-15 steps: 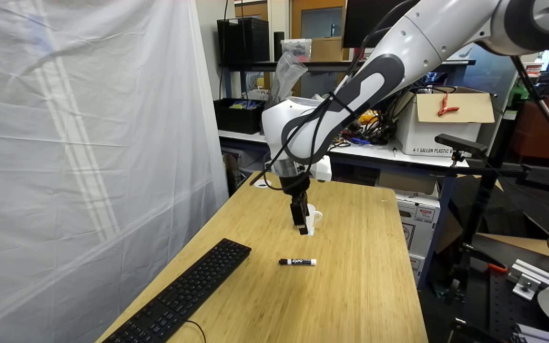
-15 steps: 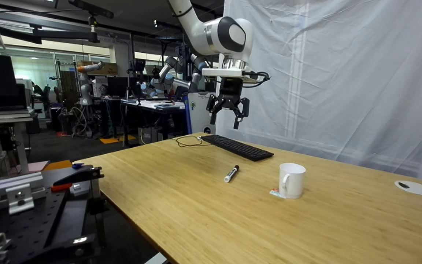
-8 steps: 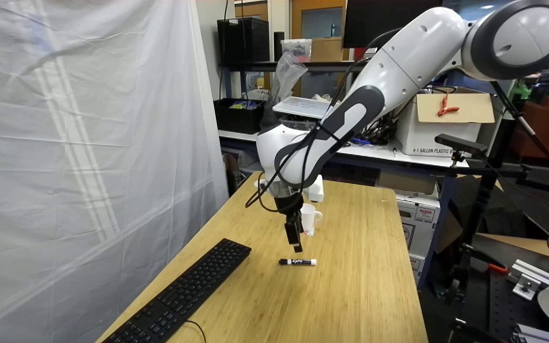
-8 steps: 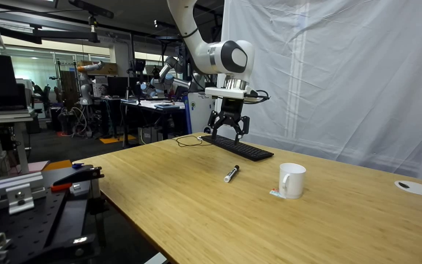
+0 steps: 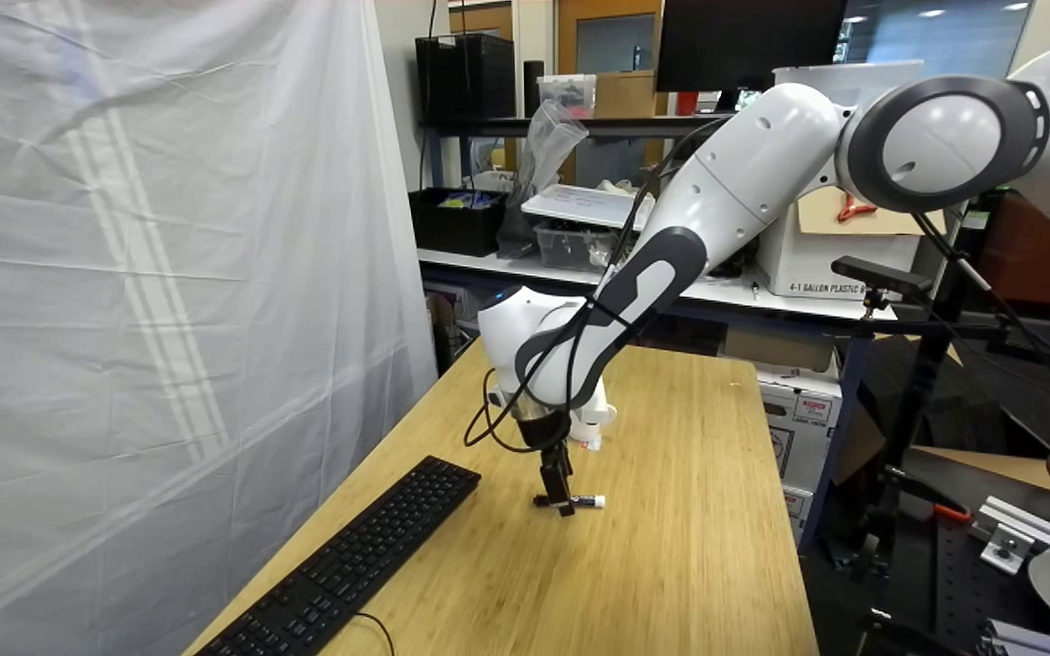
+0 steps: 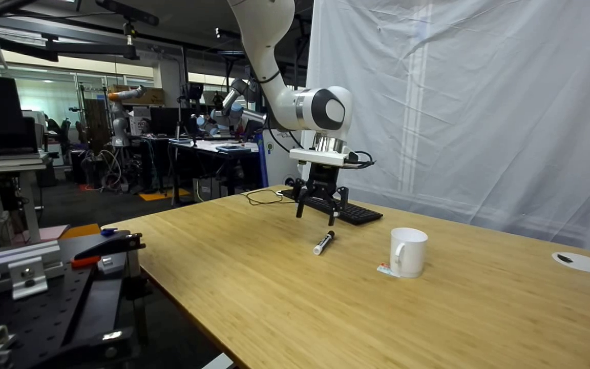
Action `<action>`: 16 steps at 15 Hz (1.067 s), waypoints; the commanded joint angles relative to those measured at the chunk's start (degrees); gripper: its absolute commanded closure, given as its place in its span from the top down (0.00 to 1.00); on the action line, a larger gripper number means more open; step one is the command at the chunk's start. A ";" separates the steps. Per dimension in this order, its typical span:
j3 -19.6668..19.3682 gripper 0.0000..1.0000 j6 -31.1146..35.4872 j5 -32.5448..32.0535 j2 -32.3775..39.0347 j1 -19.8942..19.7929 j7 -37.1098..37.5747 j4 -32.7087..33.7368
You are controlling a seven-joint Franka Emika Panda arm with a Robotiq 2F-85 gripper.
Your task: Put the marker in the mug
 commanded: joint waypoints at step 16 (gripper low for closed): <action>-1.42 1.00 2.19 -5.60 7.91 1.25 -0.90 8.01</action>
